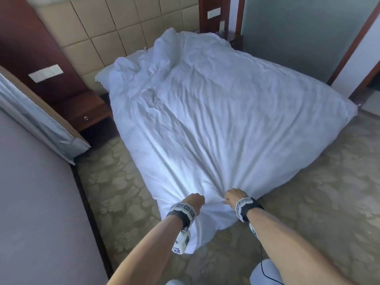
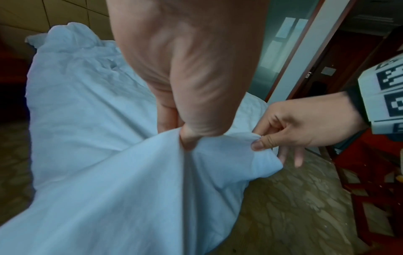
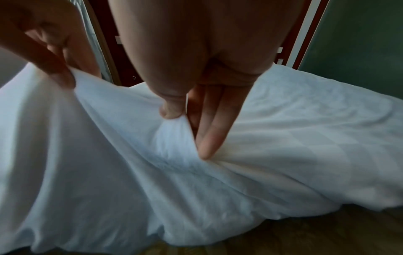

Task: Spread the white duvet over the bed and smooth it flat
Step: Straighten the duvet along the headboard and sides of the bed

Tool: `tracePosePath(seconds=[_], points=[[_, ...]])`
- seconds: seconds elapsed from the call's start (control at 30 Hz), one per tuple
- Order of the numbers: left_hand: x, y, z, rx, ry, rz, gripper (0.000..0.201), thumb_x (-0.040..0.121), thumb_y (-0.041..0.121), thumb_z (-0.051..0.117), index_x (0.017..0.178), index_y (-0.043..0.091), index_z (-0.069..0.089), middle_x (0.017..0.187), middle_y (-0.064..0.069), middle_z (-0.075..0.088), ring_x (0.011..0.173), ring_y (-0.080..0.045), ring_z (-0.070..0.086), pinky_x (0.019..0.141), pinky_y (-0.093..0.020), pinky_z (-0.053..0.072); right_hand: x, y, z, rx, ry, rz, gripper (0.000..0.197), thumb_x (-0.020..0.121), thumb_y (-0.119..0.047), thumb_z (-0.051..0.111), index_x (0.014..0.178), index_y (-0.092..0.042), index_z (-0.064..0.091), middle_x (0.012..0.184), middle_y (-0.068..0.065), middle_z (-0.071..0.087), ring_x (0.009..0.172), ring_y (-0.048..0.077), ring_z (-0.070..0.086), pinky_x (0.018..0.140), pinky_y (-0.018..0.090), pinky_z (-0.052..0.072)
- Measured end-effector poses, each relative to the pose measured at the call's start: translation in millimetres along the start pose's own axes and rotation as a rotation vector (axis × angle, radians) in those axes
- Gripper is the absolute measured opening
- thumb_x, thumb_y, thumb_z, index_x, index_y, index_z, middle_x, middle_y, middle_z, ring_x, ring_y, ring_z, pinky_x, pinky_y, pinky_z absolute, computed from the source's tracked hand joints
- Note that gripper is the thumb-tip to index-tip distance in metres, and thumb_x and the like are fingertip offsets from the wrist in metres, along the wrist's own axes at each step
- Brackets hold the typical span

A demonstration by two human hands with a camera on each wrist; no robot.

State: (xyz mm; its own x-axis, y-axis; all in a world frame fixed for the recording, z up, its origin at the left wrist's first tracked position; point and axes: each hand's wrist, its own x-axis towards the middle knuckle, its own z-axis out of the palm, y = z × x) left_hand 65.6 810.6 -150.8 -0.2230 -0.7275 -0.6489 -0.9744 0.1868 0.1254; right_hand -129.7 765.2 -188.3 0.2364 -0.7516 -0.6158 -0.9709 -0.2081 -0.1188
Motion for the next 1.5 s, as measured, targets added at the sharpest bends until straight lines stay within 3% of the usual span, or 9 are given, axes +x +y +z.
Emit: tracePosePath(seconds=[0.07,0.13,0.2,0.27,0.43,0.57,0.8,1.07,1.5], points=[[-8.2,-6.6,-0.3,0.017,-0.066,0.018,0.043,0.088,-0.008,0.055,0.127,0.007,0.062,0.124,-0.017,0.062,0.115,-0.034,0.061,0.084,-0.037,0.053,-9.4,-7.3,-5.9,0.048,-0.093,0.053,0.031,0.096,-0.018,0.052,0.066,-0.019,0.044,0.078,0.004,0.052,0.076,0.03,0.055,0.067,0.029,0.04],[-8.0,-23.7,16.8,-0.003,-0.161,0.009,0.062,0.086,0.0,0.06,0.143,0.024,0.052,0.142,-0.009,0.054,0.127,-0.03,0.055,0.098,-0.042,0.051,-19.5,-9.9,-6.1,0.07,-0.174,0.065,0.009,0.092,-0.017,0.054,0.096,-0.022,0.06,0.108,0.007,0.061,0.101,0.033,0.066,0.074,0.026,0.044],[-15.8,-48.3,29.0,-0.001,-0.213,-0.021,0.079,0.084,0.01,0.068,0.153,0.03,0.035,0.155,-0.005,0.041,0.137,-0.028,0.046,0.107,-0.044,0.044,-22.9,-12.8,-0.4,0.094,-0.163,0.038,0.05,0.093,-0.03,0.061,0.141,-0.025,0.047,0.14,0.007,0.052,0.124,0.032,0.057,0.094,0.031,0.047],[-34.5,-72.7,14.9,-0.043,-0.168,-0.062,0.081,0.088,0.009,0.062,0.157,0.029,0.025,0.155,-0.005,0.041,0.135,-0.029,0.047,0.103,-0.04,0.046,-34.7,-26.1,-13.4,0.163,-0.09,0.05,0.063,0.094,-0.039,0.059,0.151,-0.029,0.035,0.149,0.007,0.046,0.128,0.031,0.054,0.104,0.036,0.046],[-87.3,-151.0,-86.5,-0.154,0.109,-0.197,0.057,0.102,0.018,0.046,0.155,0.026,0.03,0.153,-0.006,0.043,0.134,-0.028,0.049,0.105,-0.039,0.043,-44.7,-97.3,-110.8,0.278,0.134,0.048,0.057,0.095,-0.044,0.056,0.148,-0.029,0.04,0.144,0.005,0.053,0.128,0.029,0.054,0.104,0.036,0.045],[-138.5,-202.4,-168.9,-0.22,0.372,-0.216,0.077,0.089,0.012,0.056,0.157,0.024,0.021,0.154,-0.005,0.038,0.13,-0.03,0.051,0.103,-0.045,0.046,-38.3,-187.2,-203.7,0.407,0.329,-0.08,0.058,0.094,-0.047,0.055,0.148,-0.03,0.041,0.148,0.005,0.048,0.133,0.029,0.047,0.107,0.038,0.042],[-163.2,-319.4,-264.8,-0.276,0.789,-0.324,0.077,0.085,0.026,0.061,0.154,0.02,0.028,0.152,-0.006,0.041,0.134,-0.028,0.046,0.11,-0.043,0.039,13.4,-332.5,-333.5,0.437,0.532,-0.319,0.065,0.091,-0.05,0.059,0.149,-0.027,0.039,0.152,0.002,0.04,0.137,0.024,0.043,0.11,0.039,0.039],[-114.3,-502.2,-354.9,-0.174,0.845,-0.455,0.081,0.089,0.028,0.061,0.157,0.023,0.018,0.163,-0.005,0.022,0.144,-0.03,0.031,0.118,-0.042,0.026,182.3,-444.4,-445.8,0.408,0.532,-0.377,0.073,0.084,-0.058,0.059,0.147,-0.03,0.038,0.145,0.005,0.045,0.132,0.028,0.047,0.106,0.045,0.043],[7.0,-765.1,-541.5,-0.094,0.857,-0.369,0.08,0.087,0.029,0.058,0.156,0.024,0.017,0.161,-0.002,0.025,0.139,-0.027,0.034,0.116,-0.045,0.028,392.8,-597.3,-611.0,0.441,0.542,-0.244,0.069,0.088,-0.054,0.059,0.148,-0.028,0.036,0.146,0.008,0.041,0.131,0.032,0.047,0.105,0.047,0.044]])
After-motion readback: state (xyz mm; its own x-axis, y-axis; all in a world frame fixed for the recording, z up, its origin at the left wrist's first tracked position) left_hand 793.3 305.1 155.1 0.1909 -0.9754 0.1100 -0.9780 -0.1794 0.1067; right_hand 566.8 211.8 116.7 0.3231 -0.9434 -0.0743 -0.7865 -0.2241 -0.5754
